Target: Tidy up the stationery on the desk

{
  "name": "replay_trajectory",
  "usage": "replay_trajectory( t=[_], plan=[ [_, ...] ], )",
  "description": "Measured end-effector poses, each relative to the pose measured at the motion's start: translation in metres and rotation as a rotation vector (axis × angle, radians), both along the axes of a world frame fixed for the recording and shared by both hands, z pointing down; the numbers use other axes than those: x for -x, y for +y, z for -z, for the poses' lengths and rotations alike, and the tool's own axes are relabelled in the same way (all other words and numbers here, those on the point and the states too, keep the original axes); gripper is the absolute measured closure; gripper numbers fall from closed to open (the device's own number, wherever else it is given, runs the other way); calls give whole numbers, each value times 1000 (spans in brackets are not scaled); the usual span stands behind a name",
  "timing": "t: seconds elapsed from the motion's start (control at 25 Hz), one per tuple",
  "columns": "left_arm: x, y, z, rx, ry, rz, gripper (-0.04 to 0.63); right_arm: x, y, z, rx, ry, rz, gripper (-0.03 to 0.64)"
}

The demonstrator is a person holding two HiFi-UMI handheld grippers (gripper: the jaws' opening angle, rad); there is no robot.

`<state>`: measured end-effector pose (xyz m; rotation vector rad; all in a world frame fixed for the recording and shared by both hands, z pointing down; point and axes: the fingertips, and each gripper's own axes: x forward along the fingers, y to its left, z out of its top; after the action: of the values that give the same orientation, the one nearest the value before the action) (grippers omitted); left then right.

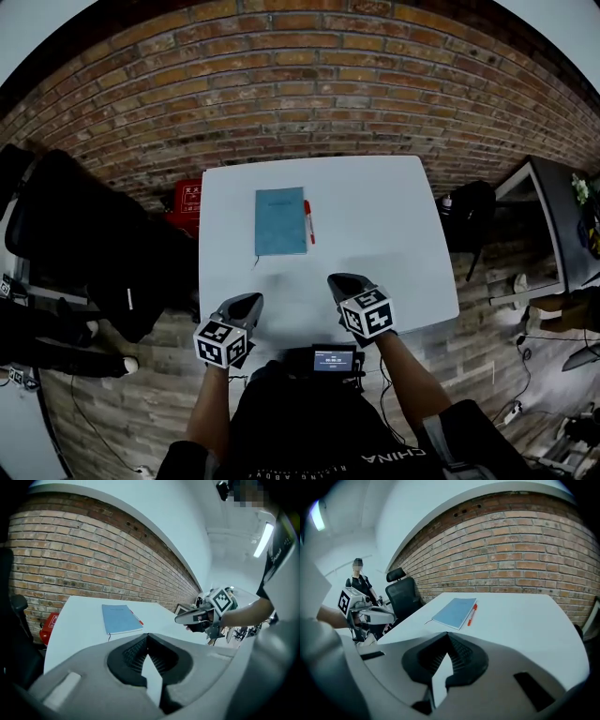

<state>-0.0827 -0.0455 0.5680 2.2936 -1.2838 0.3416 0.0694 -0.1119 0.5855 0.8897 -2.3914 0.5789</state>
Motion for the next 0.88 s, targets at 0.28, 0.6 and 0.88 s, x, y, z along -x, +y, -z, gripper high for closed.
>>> replay_trajectory(
  t=[0.28,0.6,0.88],
  plan=[
    [12,50,3,-38,-24,-23,584,16,45,8,-44,3,-18,607],
    [44,125,5,-115,-64,32,584,41,119,19,-106,3,-45,607],
    [63,184,15,-208,-87,53,584,58,185,23,-149,-14,-58,607]
  ],
)
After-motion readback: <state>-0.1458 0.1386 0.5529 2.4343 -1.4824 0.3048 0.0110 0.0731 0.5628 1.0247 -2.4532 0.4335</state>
